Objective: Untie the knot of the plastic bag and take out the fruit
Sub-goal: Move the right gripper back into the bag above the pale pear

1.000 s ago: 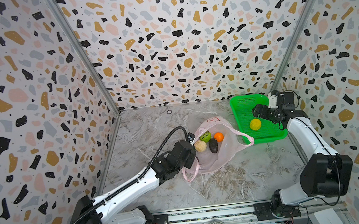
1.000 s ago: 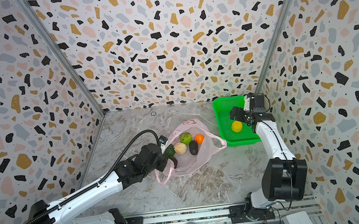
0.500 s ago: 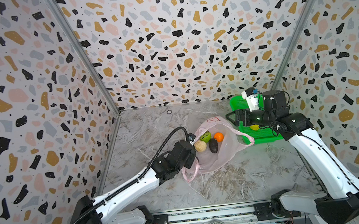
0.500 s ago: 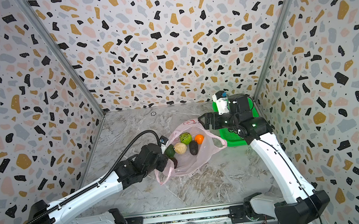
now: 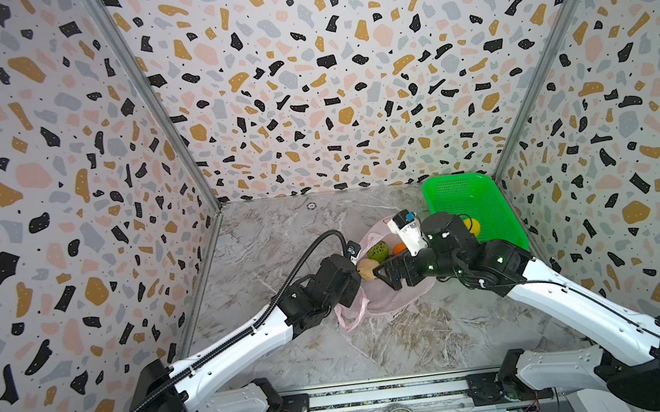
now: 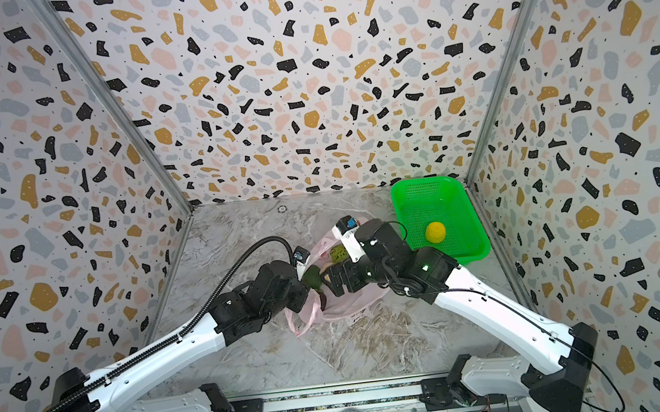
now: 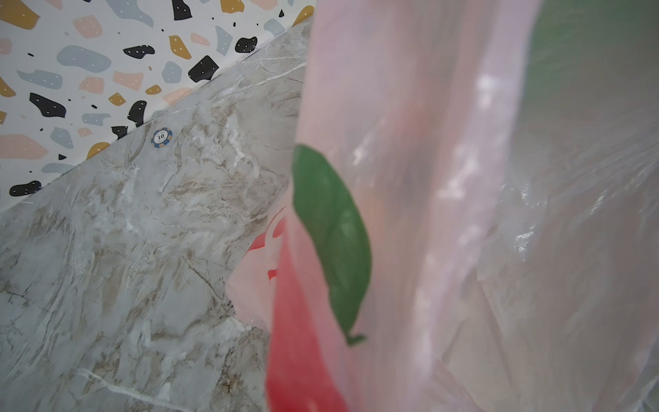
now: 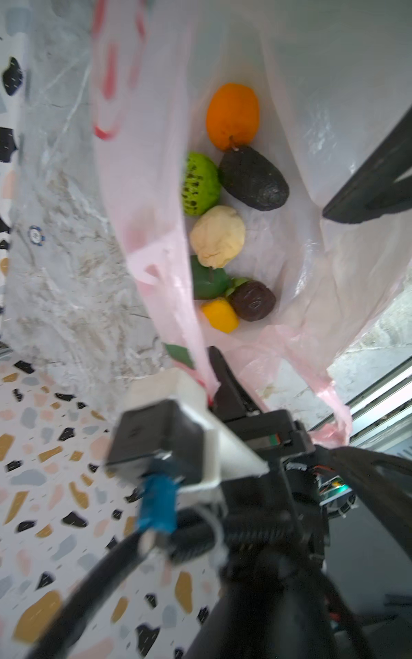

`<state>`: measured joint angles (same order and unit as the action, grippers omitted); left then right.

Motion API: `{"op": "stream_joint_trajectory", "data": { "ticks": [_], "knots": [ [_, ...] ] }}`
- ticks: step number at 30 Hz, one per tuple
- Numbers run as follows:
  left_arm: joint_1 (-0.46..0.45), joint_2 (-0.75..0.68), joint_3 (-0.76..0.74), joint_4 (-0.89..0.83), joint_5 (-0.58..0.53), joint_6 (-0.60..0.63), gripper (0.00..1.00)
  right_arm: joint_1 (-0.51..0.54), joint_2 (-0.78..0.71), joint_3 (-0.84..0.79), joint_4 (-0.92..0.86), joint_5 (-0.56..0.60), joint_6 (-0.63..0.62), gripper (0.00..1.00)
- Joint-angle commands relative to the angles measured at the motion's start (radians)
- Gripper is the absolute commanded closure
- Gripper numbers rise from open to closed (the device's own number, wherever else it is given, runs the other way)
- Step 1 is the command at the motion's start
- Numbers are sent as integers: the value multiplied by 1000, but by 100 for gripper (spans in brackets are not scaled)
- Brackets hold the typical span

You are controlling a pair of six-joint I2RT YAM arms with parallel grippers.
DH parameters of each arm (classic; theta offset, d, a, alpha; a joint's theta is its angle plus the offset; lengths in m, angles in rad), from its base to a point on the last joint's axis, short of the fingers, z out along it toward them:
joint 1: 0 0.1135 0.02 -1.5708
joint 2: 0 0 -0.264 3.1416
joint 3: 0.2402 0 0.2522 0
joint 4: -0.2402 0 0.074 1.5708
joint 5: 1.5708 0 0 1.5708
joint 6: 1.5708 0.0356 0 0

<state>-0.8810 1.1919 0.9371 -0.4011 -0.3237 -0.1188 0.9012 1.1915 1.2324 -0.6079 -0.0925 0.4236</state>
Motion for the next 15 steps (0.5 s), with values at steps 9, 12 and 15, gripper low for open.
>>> {"op": "stream_joint_trajectory", "data": {
  "ticks": [9, 12, 15],
  "knots": [
    [-3, 16, 20, 21, -7, 12, 100, 61, 43, -222, 197, 217, -97, 9],
    [-2, 24, 25, 25, -21, 19, 100, 57, 91, -238, 253, 224, -120, 10],
    [-1, 29, 38, 22, -35, 22, 100, 51, 140, -247, 289, 222, -120, 11]
  ]
}}
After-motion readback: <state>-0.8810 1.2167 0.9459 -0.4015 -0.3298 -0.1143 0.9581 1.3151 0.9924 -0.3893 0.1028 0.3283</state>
